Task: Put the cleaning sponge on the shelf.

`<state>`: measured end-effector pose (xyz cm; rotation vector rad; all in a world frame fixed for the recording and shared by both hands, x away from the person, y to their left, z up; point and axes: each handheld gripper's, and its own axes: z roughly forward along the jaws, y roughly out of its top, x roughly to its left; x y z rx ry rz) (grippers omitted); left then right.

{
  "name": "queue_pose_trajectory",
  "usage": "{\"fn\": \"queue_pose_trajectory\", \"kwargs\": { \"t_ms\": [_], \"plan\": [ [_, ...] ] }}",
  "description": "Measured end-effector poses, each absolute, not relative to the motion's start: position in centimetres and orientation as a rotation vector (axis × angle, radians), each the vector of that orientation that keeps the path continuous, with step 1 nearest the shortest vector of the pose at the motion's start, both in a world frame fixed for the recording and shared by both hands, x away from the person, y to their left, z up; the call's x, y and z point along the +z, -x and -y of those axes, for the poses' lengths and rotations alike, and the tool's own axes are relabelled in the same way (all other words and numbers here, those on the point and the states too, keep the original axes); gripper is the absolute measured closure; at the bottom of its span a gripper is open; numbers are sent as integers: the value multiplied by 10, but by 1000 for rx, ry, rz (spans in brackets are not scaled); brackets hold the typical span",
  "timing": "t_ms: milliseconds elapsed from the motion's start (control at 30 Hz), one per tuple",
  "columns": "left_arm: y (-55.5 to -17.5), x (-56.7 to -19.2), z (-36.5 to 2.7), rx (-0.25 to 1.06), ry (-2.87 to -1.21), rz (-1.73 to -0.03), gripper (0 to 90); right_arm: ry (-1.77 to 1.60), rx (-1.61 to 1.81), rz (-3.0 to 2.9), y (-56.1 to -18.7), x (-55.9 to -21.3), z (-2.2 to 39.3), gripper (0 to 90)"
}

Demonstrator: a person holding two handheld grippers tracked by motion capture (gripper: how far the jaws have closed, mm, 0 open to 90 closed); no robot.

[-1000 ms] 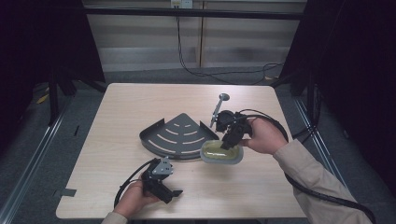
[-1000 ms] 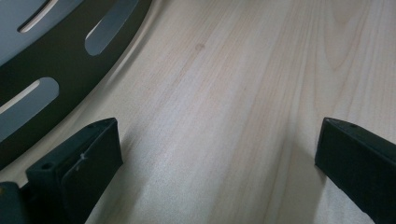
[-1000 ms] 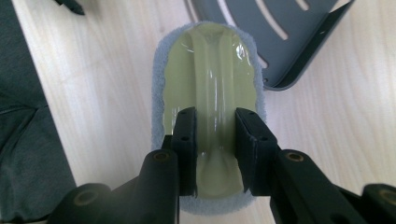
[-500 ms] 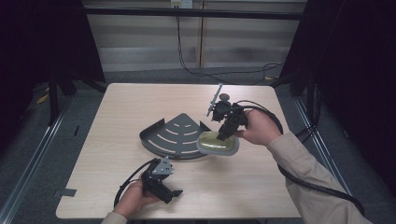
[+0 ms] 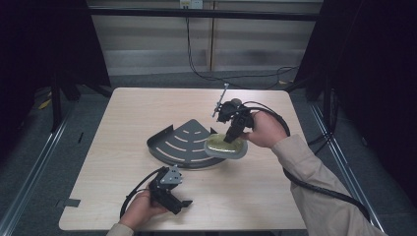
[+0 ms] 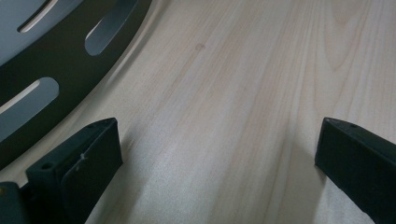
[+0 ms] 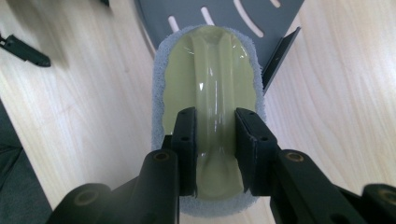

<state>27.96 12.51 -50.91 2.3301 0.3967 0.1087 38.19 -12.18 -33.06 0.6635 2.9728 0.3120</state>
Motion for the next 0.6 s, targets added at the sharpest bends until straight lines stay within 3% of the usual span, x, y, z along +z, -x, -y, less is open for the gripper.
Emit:
{"fn": "queue_pose_trajectory", "kwargs": {
  "t_ms": [600],
  "plan": [
    [-280, -509, -125, 109, -2330, -397, 0, -726, 345, -2927, -400, -333, 109, 705]
  ]
}}
